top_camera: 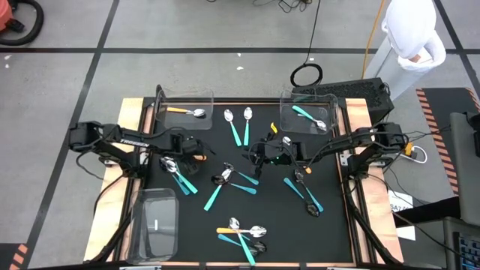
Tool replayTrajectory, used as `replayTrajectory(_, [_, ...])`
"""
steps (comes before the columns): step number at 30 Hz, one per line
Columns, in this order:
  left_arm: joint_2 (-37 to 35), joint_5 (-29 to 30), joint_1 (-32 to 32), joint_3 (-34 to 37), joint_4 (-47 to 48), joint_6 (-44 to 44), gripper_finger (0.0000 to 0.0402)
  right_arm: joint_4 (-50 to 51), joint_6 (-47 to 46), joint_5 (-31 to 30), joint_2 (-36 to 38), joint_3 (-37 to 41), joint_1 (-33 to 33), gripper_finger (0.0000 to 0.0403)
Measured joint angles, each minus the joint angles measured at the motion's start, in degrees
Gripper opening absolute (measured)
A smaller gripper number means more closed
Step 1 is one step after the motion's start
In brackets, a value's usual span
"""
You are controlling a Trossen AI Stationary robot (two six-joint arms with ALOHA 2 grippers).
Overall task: Sort silverware by color (type)
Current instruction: Put the top left yellow spoon into the top left bin
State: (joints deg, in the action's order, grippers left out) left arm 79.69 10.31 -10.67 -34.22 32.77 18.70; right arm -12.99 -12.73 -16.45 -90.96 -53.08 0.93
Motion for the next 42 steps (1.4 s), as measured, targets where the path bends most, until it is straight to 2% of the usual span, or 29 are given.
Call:
replayTrajectory(3, [0.0,1.4,-0.9,0.1,0.0,-1.4,0.0061,0.0,0.0,0.0,0.0,0.0,0.0,0.0118])
replayTrajectory(5, [0.0,1.8,-1.4,0.1,0.0,-1.7,0.0036,0.0,0.0,0.0,0.0,0.0,0.0,0.0118])
replayTrajectory(11, [-0.8,1.3,-2.5,-2.3,2.5,-1.8,0.0027,0.0,0.0,0.0,0.0,0.0,0.2,0.0118])
replayTrajectory(18, [-1.6,2.4,-4.7,-14.3,10.9,-9.0,0.0041,1.5,0.1,0.0,0.0,0.0,1.1,0.0118])
replayTrajectory(22, [-1.6,5.5,-8.5,-21.3,11.9,-16.4,0.0043,1.7,0.0,0.0,0.0,0.0,2.0,0.0118])
replayTrajectory(27, [-1.7,5.3,-14.3,-28.2,11.8,-27.5,0.0044,1.7,0.0,0.0,0.0,0.0,3.5,0.0118])
replayTrajectory(31, [-1.7,4.7,-19.9,-29.7,10.8,-36.4,0.0045,2.0,-0.4,-0.1,0.0,0.0,4.5,0.0118])
replayTrajectory(35, [-0.9,4.7,-25.4,-28.7,7.3,-38.4,0.0046,2.3,-2.3,-0.7,0.0,0.0,5.8,0.0118])
replayTrajectory(39, [0.5,4.7,-28.5,-28.3,4.4,-38.5,0.0057,4.8,-5.3,-7.4,0.0,0.0,8.5,0.0118])
replayTrajectory(42, [1.6,4.6,-29.3,-28.2,4.7,-37.5,0.0088,7.1,-8.7,-11.0,0.0,0.0,10.5,0.0118])
